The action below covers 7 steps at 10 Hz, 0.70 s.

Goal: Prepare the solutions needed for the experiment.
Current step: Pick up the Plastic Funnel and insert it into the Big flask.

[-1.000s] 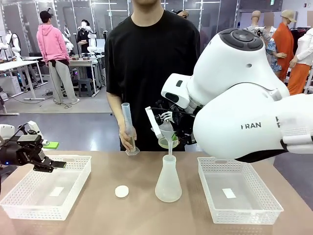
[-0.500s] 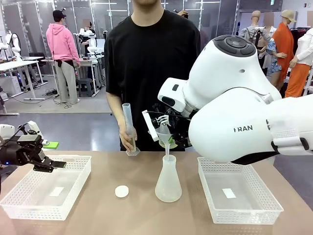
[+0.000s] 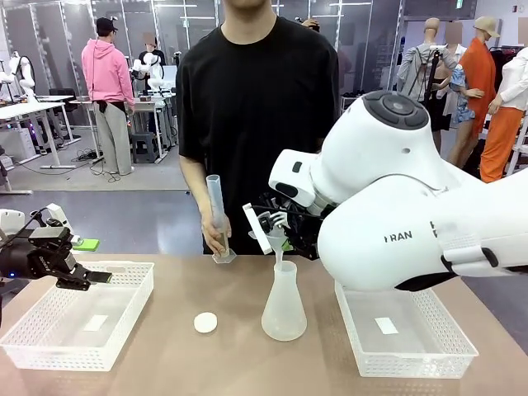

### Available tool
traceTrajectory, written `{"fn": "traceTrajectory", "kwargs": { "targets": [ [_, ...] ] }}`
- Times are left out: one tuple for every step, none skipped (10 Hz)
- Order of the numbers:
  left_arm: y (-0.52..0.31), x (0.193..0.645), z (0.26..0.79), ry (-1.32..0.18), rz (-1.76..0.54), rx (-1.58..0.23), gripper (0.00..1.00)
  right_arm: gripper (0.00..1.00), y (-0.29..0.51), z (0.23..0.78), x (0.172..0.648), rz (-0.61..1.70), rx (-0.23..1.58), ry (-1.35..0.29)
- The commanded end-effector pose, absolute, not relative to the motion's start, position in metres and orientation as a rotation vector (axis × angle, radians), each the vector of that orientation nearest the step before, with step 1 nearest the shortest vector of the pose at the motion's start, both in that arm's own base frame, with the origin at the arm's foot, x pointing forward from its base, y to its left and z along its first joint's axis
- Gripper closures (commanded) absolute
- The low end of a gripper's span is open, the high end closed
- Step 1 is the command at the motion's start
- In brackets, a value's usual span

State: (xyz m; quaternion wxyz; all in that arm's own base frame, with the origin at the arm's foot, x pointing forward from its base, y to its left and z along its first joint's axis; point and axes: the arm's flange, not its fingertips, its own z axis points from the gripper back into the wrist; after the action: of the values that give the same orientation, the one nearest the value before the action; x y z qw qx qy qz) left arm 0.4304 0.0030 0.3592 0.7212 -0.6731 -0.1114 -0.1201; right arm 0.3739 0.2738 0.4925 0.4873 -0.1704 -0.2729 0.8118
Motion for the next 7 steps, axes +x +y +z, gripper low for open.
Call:
{"fn": "traceTrajectory", "kwargs": {
  "targets": [
    [0.002, 0.429, 0.362, -0.25, -0.269, -1.488, 0.0, 0.97, 0.266, 0.485, 0.378, 1.987, -0.377, -0.685],
    [0.002, 0.429, 0.362, -0.25, -0.269, -1.488, 0.0, 0.97, 0.265, 0.481, 0.378, 1.989, -0.377, -0.673],
    [0.002, 0.429, 0.362, -0.25, -0.269, -1.488, 0.0, 0.97, 0.263, 0.475, 0.381, 1.985, -0.368, -0.662],
    [0.002, 0.429, 0.362, -0.25, -0.269, -1.488, 0.0, 0.97, 0.262, 0.467, 0.385, 1.98, -0.364, -0.652],
    [0.002, 0.429, 0.362, -0.25, -0.269, -1.488, 0.0, 0.97, 0.261, 0.463, 0.387, 1.977, -0.355, -0.65],
    [0.002, 0.429, 0.362, -0.25, -0.269, -1.488, 0.0, 0.97, 0.261, 0.459, 0.39, 1.975, -0.345, -0.654],
    [0.002, 0.429, 0.362, -0.25, -0.269, -1.488, 0.0, 0.97, 0.261, 0.455, 0.392, 1.971, -0.348, -0.643]
  ]
}}
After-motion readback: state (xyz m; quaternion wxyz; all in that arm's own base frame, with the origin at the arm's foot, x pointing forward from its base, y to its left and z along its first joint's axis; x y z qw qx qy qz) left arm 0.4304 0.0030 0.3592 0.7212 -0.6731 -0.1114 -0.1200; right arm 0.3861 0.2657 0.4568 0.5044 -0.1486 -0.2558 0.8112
